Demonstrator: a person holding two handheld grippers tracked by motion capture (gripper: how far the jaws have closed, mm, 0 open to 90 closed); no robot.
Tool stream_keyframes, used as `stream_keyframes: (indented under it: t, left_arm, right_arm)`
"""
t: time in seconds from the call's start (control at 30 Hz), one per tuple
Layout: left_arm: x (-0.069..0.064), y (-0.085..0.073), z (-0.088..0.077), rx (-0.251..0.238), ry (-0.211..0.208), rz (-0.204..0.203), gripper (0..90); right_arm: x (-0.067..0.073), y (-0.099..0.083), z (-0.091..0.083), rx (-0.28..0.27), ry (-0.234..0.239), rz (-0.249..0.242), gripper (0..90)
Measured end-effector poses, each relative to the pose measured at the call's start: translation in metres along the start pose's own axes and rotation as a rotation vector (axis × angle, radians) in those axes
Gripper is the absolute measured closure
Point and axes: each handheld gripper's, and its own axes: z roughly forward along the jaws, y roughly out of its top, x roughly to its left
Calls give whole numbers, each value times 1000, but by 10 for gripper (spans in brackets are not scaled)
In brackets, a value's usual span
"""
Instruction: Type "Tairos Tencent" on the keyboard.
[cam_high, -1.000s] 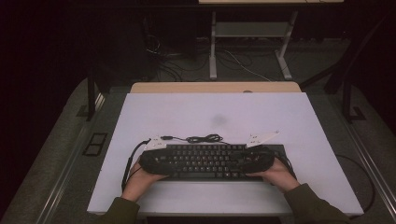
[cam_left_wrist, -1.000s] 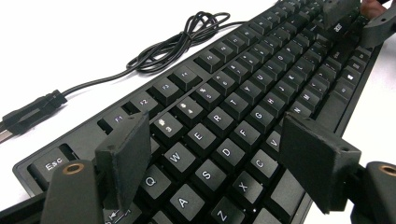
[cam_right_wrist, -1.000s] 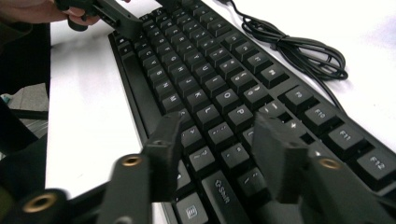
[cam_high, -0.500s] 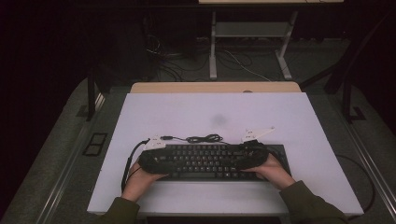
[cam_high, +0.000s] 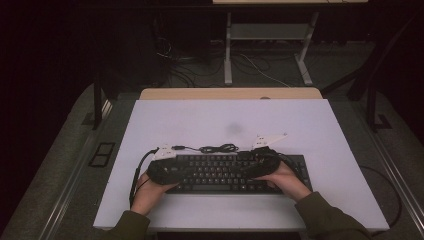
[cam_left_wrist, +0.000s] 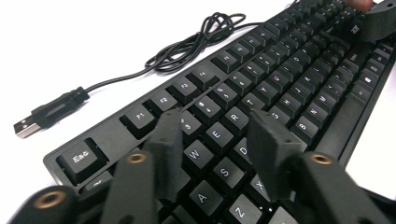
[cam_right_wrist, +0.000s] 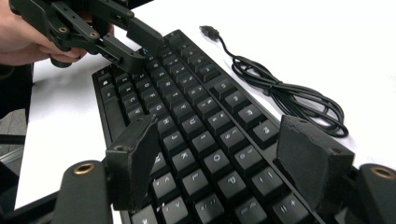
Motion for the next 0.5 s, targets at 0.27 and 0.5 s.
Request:
stream_keyframes:
  t: [0.27,0.5]
  left_arm:
    - [2,2,3,6,-4,-3,811]
    - [2,3,7,17,-32,-6,890]
  right_arm:
    - [0,5,10,3,-4,-11,286]
    - [0,7,15,2,-5,-8,284]
